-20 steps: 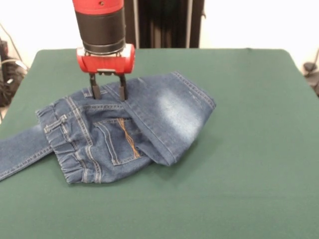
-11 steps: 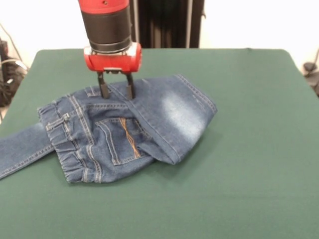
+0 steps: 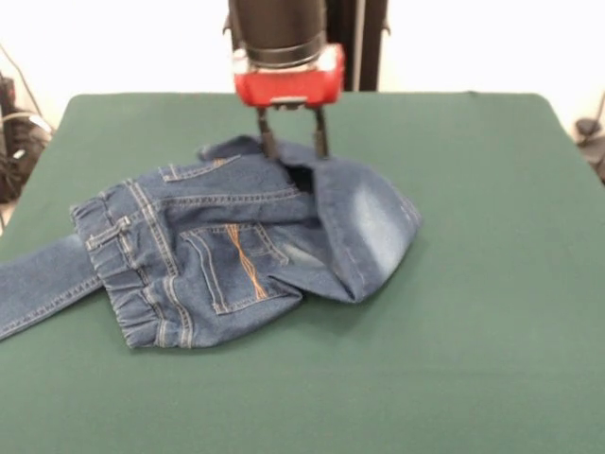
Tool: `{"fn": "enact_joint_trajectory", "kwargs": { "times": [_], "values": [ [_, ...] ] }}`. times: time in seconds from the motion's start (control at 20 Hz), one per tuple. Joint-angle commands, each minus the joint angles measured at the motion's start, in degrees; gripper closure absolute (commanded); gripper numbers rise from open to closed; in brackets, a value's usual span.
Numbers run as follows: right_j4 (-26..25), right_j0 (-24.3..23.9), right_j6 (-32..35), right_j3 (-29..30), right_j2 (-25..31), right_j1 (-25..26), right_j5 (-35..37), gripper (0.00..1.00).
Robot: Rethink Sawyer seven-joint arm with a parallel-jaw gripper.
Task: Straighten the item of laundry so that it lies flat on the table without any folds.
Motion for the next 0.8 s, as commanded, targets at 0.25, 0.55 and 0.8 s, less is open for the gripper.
{"fn": "enact_joint_trajectory", "kwargs": {
  "times": [0.25, 0.55, 0.8],
  "values": [
    [4.9, 3.9, 14.4, 4.2, 2.7, 4.2, 2.6, 0.0],
    [3.8, 2.5, 13.0, 1.2, 4.1, 9.8, -8.6, 1.0],
    [4.0, 3.2, 13.9, 1.3, 3.5, 10.3, -10.7, 1.0]
  ]
}}
